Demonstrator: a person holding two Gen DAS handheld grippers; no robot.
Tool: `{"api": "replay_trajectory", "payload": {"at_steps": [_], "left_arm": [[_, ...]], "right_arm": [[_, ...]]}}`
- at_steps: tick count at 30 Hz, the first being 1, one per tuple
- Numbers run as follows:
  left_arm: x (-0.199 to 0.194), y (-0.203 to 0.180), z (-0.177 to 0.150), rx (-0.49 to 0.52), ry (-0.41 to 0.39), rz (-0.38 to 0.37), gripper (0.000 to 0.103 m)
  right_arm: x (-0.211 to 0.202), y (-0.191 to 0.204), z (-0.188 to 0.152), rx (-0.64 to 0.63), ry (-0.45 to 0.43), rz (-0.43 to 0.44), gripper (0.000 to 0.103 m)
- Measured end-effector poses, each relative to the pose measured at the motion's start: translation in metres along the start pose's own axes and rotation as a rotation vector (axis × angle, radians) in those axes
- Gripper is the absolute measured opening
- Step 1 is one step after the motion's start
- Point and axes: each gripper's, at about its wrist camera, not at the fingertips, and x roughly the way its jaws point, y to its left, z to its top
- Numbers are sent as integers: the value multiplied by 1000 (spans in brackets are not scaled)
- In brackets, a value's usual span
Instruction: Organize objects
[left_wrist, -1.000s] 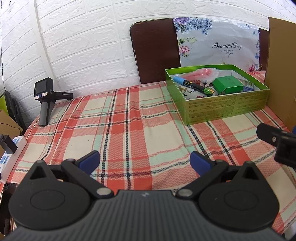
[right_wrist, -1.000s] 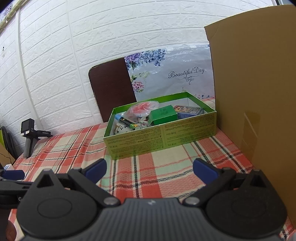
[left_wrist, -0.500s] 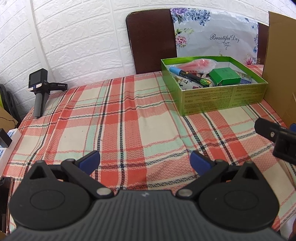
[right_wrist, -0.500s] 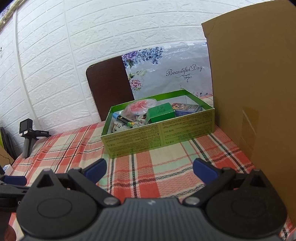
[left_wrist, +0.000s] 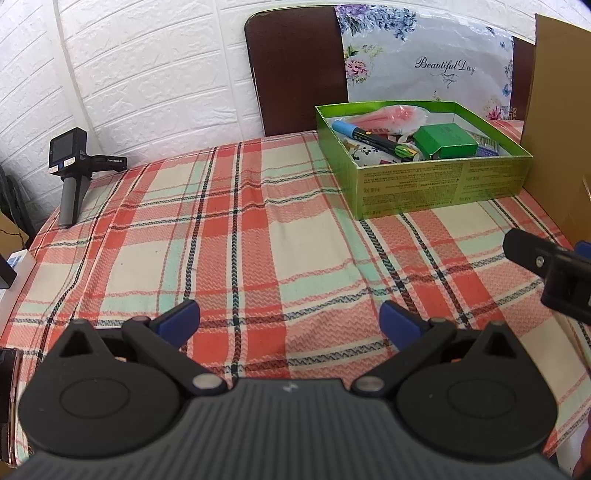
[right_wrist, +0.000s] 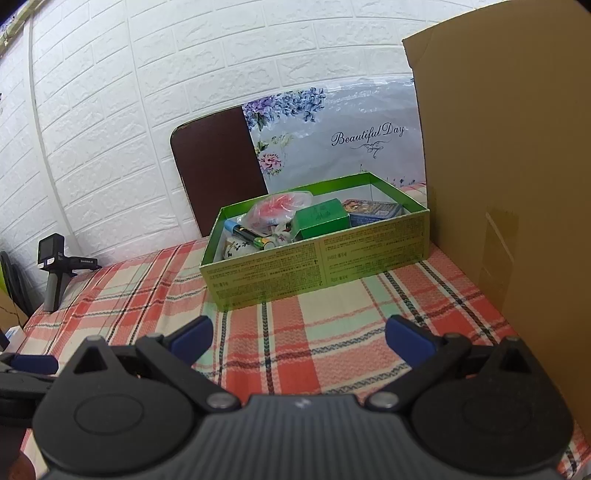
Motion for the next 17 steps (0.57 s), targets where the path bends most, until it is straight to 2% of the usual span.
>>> {"api": "replay_trajectory", "payload": {"at_steps": [9, 17], "left_arm": [[0, -1, 0, 9, -2, -2, 103], [-8, -3, 2, 33, -58, -17, 103]], "right_arm": [[0, 1, -1, 2, -1, -3, 103], [0, 1, -1, 1, 0, -2, 103]]}}
